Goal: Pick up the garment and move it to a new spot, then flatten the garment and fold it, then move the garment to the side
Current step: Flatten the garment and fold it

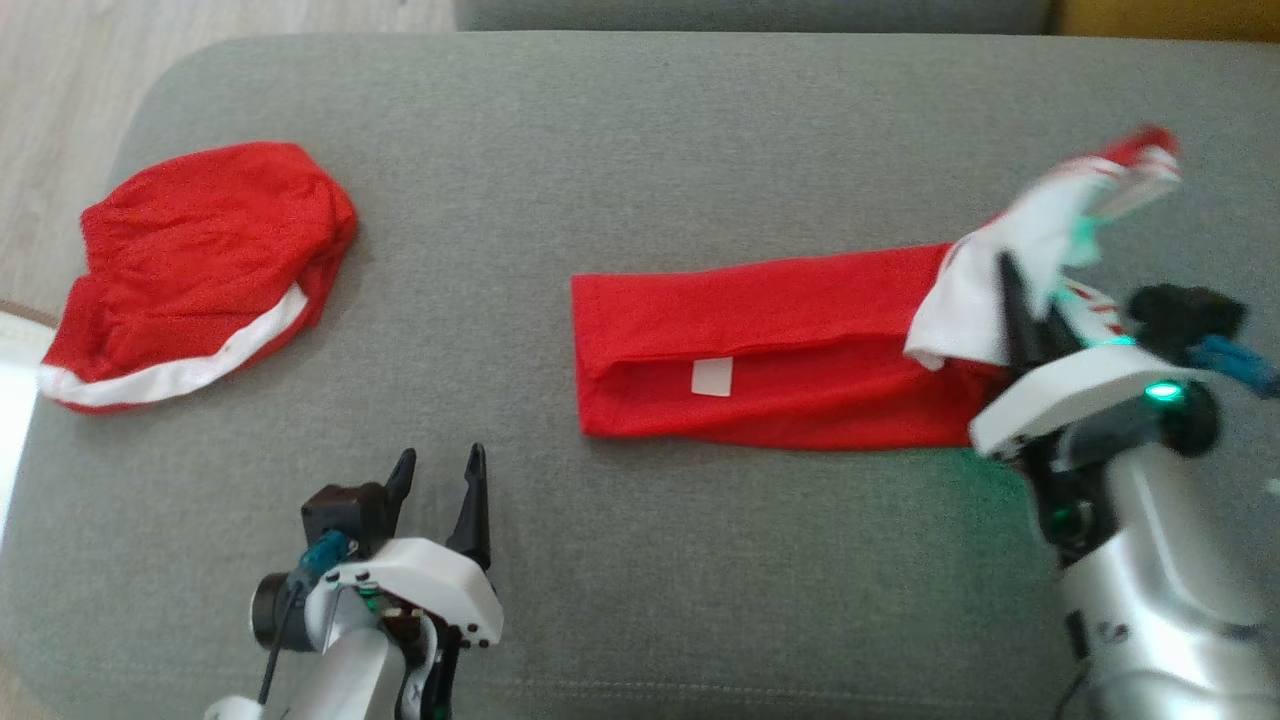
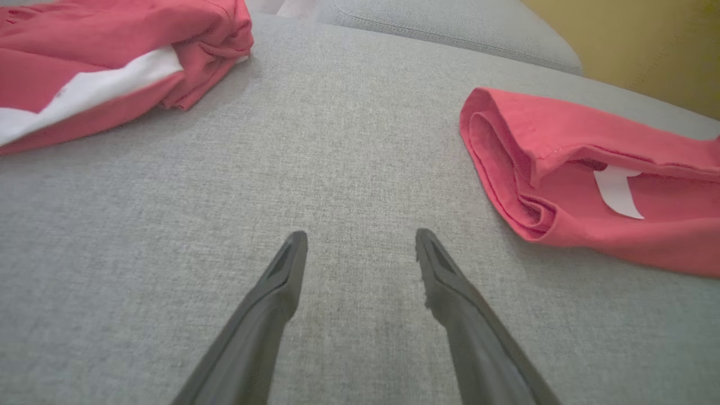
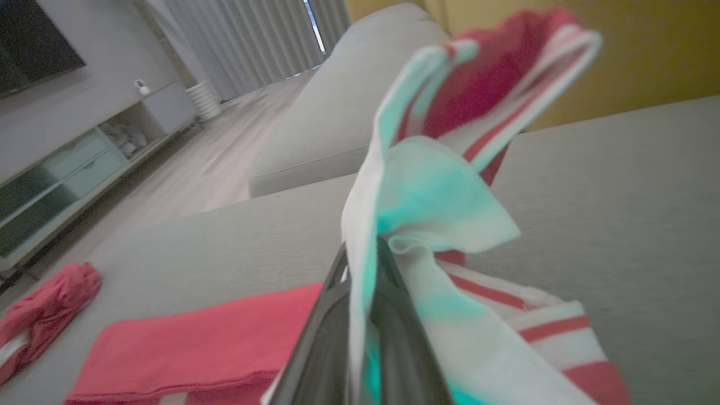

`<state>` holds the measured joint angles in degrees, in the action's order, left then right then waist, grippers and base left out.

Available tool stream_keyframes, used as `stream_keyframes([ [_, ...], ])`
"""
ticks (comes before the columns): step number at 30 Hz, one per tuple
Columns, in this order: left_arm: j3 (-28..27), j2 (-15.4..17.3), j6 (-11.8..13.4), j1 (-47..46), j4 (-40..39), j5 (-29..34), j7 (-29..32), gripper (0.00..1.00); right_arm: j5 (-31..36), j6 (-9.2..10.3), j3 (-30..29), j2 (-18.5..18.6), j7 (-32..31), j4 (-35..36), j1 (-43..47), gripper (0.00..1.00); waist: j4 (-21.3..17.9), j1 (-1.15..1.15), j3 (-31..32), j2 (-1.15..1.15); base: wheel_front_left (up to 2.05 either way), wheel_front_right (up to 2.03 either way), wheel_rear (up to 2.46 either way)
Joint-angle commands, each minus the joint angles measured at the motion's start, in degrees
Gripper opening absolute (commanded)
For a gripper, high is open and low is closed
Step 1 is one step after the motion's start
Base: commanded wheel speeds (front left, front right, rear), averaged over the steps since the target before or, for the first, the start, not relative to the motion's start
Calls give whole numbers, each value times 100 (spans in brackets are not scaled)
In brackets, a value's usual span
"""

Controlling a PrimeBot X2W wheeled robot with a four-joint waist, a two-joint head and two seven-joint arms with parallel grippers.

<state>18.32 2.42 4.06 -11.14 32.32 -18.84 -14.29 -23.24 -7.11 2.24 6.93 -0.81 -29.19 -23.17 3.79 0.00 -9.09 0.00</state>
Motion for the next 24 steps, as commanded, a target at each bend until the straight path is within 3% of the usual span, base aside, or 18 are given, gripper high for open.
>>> stream_keyframes([
  [1,-137,46,20,-139,-165,-62,-71,100,-74,-37,235,-49,-32,275,-57,0,65,0,11,0,0,0,0],
  [8,39,46,41,-114,-177,-142,-71,100,-408,-37,1295,-283,-362,686,82,0,456,0,6,0,0,0,0],
  [16,325,46,75,-113,-192,-285,-71,100,-490,-37,1996,-396,-366,264,-85,0,988,0,-45,0,0,0,0],
  [17,355,46,84,-116,-195,-301,-71,100,-523,-37,2039,-399,-323,192,-121,6,1023,0,-47,0,0,0,0],
  [18,383,46,95,-120,-198,-318,-71,100,-620,-37,2108,-401,-256,154,-158,48,1049,0,-47,0,0,0,0],
  [19,404,46,109,-122,-201,-334,-71,100,-729,-37,2191,-402,-172,132,-200,100,1066,0,-42,0,0,0,0],
  [24,404,46,175,-99,-218,-363,-71,100,-958,-37,2314,-403,424,-7,-380,100,990,0,14,0,0,0,0],
])
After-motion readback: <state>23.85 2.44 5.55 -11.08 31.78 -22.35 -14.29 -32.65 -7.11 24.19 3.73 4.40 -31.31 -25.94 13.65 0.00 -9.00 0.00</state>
